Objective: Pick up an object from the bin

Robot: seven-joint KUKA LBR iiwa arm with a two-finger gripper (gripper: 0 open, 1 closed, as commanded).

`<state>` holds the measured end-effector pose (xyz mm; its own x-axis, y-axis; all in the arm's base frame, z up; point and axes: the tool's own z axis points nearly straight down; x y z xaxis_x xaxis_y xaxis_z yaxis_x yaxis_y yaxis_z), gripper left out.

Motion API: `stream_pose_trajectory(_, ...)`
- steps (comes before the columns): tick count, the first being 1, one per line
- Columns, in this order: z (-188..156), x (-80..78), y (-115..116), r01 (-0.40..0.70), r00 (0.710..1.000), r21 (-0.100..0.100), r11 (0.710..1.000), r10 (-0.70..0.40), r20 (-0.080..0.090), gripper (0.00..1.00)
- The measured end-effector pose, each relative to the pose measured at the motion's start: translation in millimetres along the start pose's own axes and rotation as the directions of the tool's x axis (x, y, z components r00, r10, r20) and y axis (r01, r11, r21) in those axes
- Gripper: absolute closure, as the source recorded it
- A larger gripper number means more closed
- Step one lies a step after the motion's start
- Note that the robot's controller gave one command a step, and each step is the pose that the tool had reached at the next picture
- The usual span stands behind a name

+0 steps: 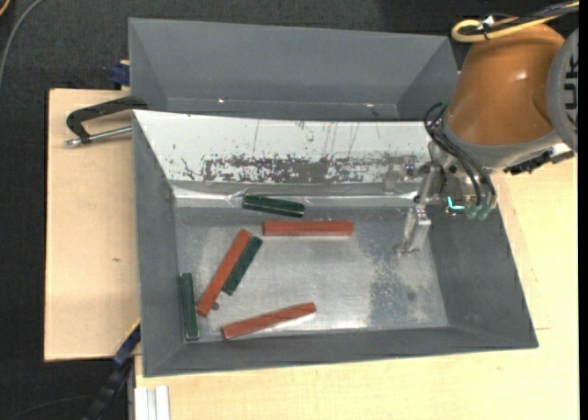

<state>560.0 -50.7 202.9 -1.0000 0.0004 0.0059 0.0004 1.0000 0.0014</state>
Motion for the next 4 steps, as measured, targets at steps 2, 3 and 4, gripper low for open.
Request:
stream_pose_trajectory(2, 100.4, -24.8, 103.6, 0.180, 0.984, 0.001, 0.984, -0.180, 0.008, 0.00)
stream_pose_trajectory(3, 96.8, -27.9, 80.3, 0.079, 0.997, 0.001, 0.997, -0.079, 0.011, 0.00)
stream_pose_trajectory(4, 133.9, -15.6, 76.5, 0.139, 0.990, 0.001, 0.990, -0.139, 0.004, 0.00)
